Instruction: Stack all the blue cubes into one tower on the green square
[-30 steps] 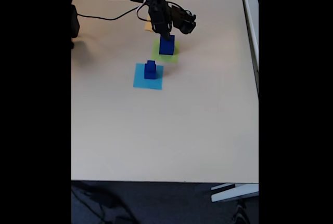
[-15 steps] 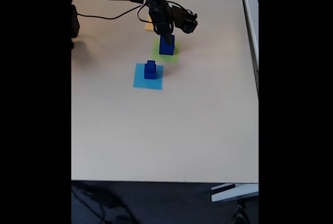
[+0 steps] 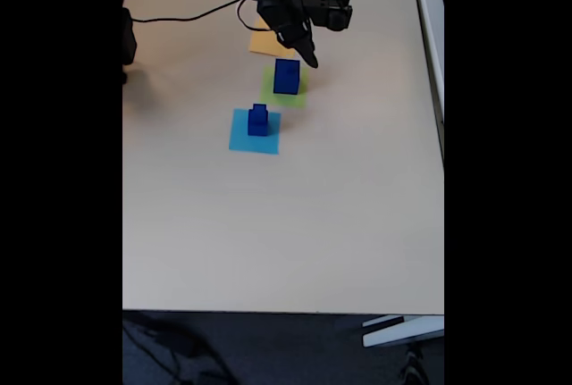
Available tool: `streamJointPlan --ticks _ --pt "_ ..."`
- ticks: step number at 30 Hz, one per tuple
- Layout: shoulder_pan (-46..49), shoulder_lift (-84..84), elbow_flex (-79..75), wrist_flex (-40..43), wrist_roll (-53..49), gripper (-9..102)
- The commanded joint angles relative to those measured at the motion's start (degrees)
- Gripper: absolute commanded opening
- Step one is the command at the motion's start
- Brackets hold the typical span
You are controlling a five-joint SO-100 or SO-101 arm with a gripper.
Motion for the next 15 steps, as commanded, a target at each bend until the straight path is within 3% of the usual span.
streamJointPlan --ticks 1,9,12,15 --pt "1.7 6.3 -2.2 -1.1 -1.4 24" --pt "4.7 10.9 4.7 -1.1 -2.1 25" --pt "5.8 14.6 11.8 -1.1 0.0 43" --pt "6.9 16.1 16.9 -1.2 0.8 44"
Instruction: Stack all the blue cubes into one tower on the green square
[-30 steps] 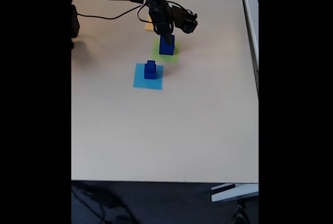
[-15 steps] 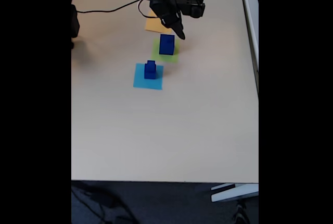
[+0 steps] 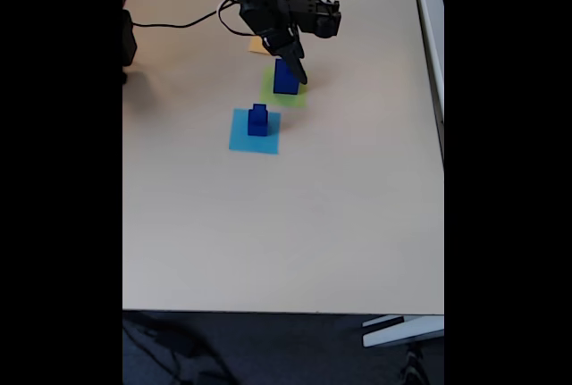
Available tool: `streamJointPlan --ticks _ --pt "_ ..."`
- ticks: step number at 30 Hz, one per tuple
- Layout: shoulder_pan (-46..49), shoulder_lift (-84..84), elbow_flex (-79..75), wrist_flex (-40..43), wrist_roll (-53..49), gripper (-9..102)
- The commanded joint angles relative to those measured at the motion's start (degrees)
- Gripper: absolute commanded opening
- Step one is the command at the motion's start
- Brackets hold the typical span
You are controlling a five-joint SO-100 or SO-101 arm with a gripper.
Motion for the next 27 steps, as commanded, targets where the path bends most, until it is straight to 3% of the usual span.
streamJointPlan --ticks 1,15,27 --pt "1.6 5.7 3.8 -1.1 1.3 44" --pt "8.9 4.6 7.5 0.4 -4.0 37" --pt "9.3 3.5 7.6 -0.4 -5.9 34"
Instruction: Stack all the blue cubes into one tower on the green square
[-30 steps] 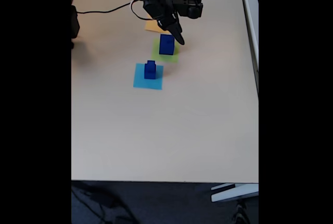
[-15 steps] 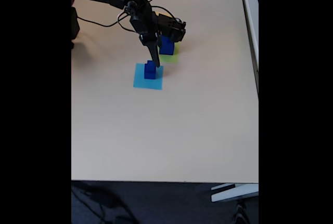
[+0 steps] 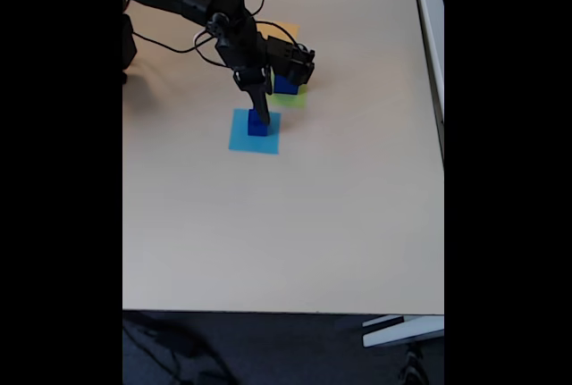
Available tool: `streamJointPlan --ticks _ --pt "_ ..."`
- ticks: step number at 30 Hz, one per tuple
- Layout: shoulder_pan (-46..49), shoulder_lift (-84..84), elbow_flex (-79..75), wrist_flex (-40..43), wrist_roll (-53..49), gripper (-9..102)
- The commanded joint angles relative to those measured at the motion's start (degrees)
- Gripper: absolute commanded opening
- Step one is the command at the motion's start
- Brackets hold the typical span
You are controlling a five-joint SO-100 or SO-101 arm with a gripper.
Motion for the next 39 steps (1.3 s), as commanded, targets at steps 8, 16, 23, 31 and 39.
streamJointPlan --ticks 8,16,23,31,39 --pt "0.1 2.2 1.1 -0.7 1.5 29" --pt "1.5 1.6 2.0 -0.9 0.3 28" --pt "1.8 1.3 3.0 -0.9 -0.3 26" --pt "2.4 0.2 3.3 -1.0 -1.1 22" --pt "2.4 0.0 3.5 -1.0 -1.7 19"
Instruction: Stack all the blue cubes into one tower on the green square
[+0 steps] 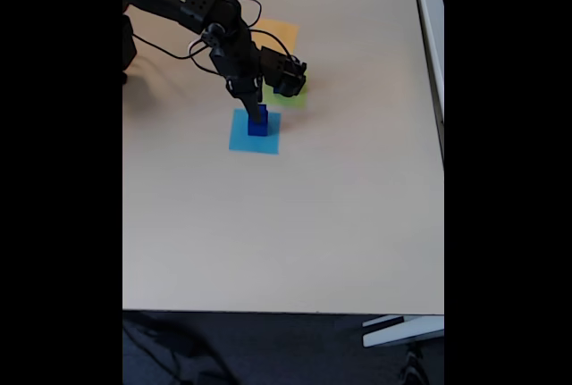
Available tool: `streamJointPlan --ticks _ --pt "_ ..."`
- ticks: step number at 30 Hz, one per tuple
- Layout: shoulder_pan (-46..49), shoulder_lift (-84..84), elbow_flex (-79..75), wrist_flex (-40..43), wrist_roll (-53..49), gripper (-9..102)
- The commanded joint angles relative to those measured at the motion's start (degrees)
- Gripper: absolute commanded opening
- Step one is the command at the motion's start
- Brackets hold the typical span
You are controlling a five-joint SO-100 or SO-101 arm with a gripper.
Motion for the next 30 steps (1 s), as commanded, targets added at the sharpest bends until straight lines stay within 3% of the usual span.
streamJointPlan --ticks 1,15,18,30 --pt "0.1 0.4 -0.2 -1.0 -0.4 19" --pt "0.3 0.0 0.1 -0.7 -0.9 8" --pt "0.3 0.0 0.1 -0.7 -0.7 0" --pt "-1.7 6.2 -4.0 2.5 -0.1 1"
